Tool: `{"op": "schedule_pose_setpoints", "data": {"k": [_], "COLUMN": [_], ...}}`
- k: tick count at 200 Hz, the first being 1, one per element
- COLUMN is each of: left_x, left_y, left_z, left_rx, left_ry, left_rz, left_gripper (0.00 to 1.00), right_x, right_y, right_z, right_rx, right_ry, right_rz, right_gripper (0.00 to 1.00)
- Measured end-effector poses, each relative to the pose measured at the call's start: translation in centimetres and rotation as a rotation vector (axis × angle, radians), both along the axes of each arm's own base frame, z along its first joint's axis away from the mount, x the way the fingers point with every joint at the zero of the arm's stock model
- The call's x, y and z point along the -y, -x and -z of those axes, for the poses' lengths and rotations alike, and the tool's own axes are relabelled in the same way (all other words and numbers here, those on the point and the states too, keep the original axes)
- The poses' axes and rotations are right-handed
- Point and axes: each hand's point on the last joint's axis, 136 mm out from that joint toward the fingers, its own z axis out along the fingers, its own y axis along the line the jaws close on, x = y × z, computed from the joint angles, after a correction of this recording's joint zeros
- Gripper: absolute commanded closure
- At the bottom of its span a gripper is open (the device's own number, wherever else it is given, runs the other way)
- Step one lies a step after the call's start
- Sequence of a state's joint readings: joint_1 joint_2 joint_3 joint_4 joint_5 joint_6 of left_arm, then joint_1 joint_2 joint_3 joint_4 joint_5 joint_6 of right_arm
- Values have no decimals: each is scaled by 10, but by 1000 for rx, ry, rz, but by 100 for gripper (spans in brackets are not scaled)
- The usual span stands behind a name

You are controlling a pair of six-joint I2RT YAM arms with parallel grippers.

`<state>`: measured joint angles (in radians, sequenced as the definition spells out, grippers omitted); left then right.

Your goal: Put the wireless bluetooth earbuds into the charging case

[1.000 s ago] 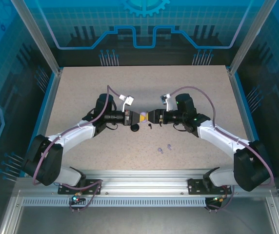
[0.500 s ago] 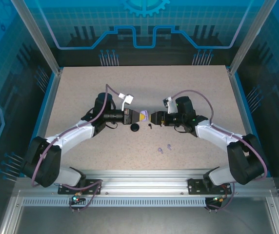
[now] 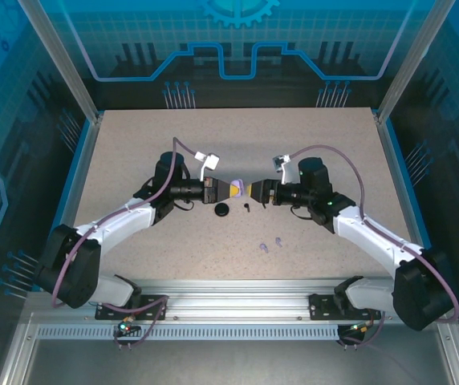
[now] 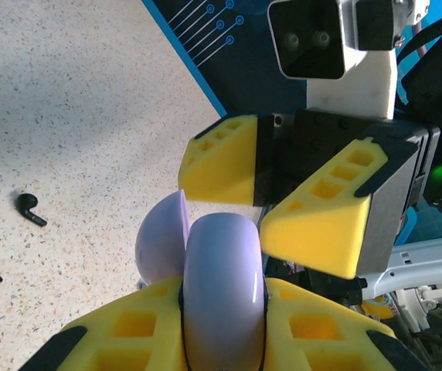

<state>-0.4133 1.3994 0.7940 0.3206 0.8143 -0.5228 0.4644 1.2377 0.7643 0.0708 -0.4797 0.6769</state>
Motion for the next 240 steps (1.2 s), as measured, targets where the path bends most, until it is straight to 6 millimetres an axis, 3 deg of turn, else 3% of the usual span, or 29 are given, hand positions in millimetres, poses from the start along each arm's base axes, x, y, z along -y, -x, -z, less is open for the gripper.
{"op": "schedule_pose_setpoints", "data": {"k": [81,240], "left_x": [1,1], "left_y": [-2,-1], "left_z": [-4,-2], "left_rx": [-2,-5], "left_ry": [16,14], "left_rz": [-8,-8], "left_gripper": [100,100], "right_x": [-17,-16], "right_y": [3,-5], "right_z": [23,14], "right_rx": [-58,-38], "right_ry": [25,16], "right_rz": [-36,-19], "right_gripper": [46,54]}}
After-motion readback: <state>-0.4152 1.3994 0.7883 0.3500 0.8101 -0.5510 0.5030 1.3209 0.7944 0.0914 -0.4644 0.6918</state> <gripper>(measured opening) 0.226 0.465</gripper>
